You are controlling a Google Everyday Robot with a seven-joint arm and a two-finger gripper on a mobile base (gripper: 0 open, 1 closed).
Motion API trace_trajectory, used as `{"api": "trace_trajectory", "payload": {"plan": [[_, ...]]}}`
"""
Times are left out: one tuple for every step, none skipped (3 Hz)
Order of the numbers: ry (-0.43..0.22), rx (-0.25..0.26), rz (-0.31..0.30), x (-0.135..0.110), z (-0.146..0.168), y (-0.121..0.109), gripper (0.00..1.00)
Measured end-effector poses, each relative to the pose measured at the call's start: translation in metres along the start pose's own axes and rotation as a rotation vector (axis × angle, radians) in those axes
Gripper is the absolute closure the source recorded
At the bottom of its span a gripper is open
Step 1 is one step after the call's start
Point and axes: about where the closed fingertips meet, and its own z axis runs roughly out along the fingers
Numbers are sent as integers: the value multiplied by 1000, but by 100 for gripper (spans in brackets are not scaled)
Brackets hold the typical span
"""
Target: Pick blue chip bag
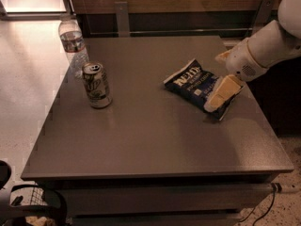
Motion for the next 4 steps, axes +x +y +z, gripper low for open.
{"api": "trace_trajectory", "payload": {"plan": [[-21, 8, 31, 0, 34, 6, 2], [-30, 12, 45, 0, 54, 8, 25], [-32, 14, 46, -1, 54, 7, 48], [-32, 14, 46, -6, 47, 6, 79]]}}
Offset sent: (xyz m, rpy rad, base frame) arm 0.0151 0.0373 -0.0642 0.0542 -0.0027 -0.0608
